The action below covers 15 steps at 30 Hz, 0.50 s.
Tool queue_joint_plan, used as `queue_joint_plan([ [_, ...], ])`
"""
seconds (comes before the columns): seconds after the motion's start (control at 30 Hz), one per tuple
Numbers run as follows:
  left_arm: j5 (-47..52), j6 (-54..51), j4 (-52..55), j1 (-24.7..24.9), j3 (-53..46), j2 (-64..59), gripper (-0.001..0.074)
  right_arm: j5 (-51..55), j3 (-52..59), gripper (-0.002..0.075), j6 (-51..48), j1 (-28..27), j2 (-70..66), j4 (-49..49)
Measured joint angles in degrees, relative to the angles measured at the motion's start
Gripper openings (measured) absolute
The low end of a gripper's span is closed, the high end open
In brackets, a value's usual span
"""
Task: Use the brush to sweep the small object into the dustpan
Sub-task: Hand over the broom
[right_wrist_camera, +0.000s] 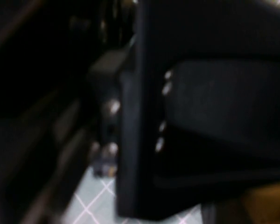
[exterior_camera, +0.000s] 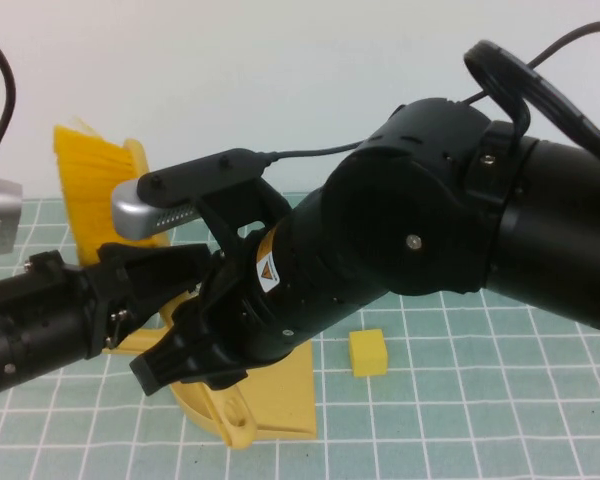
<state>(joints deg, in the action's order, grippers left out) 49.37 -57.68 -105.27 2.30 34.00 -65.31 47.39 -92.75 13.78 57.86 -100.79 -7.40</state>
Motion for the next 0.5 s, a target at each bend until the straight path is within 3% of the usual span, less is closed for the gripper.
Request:
queue_joint_plan([
  [0.1, -0.6, 0.1, 0.0, 0.0, 0.0, 0.0, 0.0022, 0.0, 0.0, 0.0191, 0.0, 0.0, 0.0, 0.7],
  [0.13, -0.6, 0.0, 0.0, 0.0, 0.0, 0.0, 0.0003, 0.0, 0.0, 0.0191, 0.0, 0.0, 0.0, 0.9],
  [0.37, 0.9, -0.2, 0.0, 0.0, 0.0, 0.0, 0.0, -0.4, 0.0, 0.019, 0.0, 0.1, 0.0, 1.2],
  [0.5, 1.1, -1.0, 0.0, 0.0, 0.0, 0.0, 0.0, -0.1, 0.0, 0.0192, -2.6, -1.4, 0.0, -3.8],
])
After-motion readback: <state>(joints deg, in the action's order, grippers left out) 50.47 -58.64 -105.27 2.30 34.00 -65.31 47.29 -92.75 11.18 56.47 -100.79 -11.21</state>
